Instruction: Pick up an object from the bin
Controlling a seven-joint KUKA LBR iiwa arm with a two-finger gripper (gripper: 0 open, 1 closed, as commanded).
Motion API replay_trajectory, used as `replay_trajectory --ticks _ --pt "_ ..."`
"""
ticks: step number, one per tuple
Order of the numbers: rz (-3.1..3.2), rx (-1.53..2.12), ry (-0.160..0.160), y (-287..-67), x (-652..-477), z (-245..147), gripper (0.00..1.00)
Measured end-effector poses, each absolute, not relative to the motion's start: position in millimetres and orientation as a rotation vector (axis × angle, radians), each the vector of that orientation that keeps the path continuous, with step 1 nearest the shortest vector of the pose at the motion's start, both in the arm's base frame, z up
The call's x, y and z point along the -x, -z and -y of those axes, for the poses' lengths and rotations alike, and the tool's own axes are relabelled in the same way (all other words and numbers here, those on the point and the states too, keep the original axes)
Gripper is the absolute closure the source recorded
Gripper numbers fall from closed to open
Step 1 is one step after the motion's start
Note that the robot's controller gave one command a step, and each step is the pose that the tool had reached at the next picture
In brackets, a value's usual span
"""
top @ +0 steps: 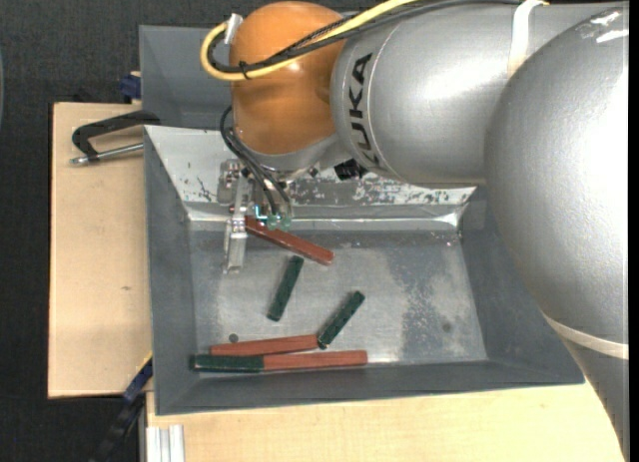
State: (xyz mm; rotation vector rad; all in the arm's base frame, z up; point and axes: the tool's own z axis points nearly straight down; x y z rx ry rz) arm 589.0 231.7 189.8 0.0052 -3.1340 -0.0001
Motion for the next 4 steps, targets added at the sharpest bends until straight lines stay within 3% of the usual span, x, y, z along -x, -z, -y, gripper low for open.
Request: replay_trajectory --ticks 1,2,4 --pt "3.142 -0.001 0.003 -194.7 -591.2 -230.5 0.0" --pt "3.095 -0.556 0.003 -165.1 -586.3 -171.0 0.0" --pt "2.885 -1.245 0.001 -135.2 -584.1 -137.0 0.0"
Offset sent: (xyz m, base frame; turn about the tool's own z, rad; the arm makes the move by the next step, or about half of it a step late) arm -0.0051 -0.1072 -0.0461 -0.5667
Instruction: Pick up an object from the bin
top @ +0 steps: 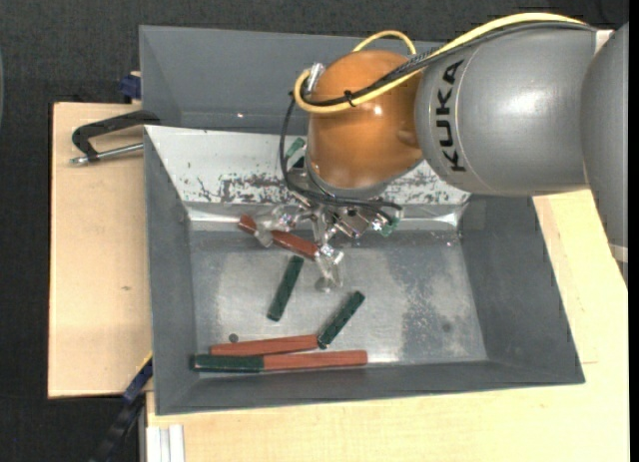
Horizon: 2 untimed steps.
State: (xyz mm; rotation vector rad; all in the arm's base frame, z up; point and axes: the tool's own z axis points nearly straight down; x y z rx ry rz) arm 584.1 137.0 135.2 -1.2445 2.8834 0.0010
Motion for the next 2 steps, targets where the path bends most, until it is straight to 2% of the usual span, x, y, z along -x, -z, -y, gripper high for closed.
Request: replay_trajectory --ticks 1,2 --pt "-2.488 1.915 0.0 -79.7 -584.5 -149.1 0.0" --pt "-2.535 1.855 -0.003 -71.2 -573.2 -159.7 1.0"
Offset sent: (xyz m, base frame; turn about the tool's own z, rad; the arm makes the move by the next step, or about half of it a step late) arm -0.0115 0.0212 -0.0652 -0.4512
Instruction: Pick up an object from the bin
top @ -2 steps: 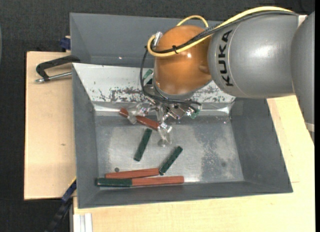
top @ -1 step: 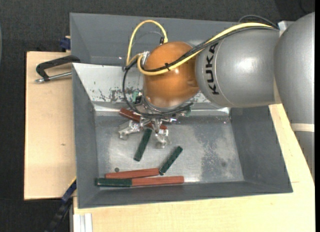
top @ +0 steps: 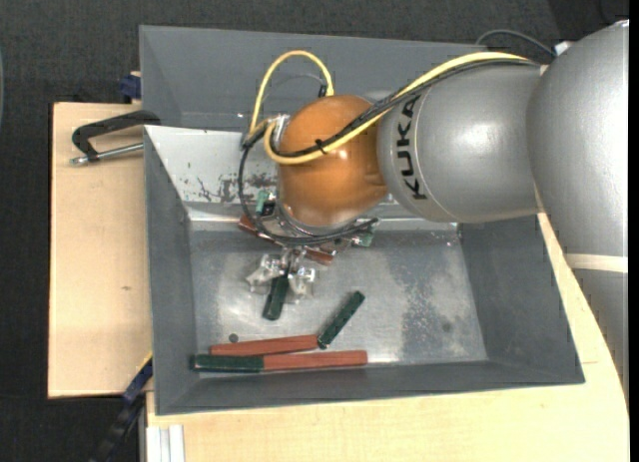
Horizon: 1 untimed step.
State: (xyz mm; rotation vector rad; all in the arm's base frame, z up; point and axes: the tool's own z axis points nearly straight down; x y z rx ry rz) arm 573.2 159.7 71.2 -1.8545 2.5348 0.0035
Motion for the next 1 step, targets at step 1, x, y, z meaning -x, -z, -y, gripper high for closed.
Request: replay_trajectory --ticks 1 --pt "-2.535 1.855 -0.003 -71.2 -573.2 -159.7 1.0"
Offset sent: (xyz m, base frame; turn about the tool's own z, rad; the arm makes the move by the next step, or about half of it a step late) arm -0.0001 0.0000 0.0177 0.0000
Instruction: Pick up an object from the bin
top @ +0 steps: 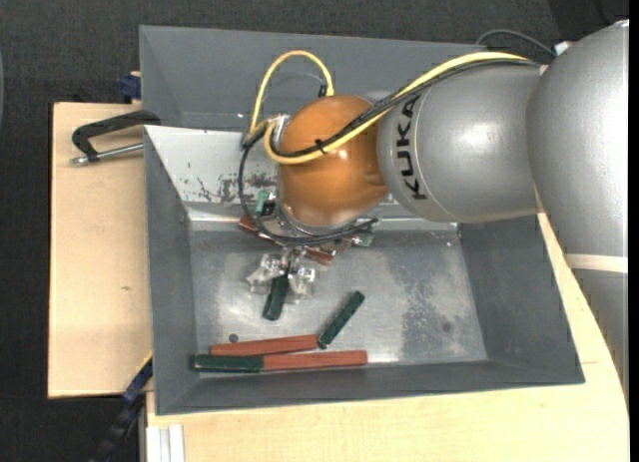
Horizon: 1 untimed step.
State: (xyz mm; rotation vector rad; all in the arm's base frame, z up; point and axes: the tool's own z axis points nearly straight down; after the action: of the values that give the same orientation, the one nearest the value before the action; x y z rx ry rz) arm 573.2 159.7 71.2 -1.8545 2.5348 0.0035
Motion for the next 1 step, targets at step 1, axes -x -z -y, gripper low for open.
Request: replay_trajectory --ticks 1 --pt "-2.535 1.854 -0.004 -73.4 -572.9 -159.8 1.0"
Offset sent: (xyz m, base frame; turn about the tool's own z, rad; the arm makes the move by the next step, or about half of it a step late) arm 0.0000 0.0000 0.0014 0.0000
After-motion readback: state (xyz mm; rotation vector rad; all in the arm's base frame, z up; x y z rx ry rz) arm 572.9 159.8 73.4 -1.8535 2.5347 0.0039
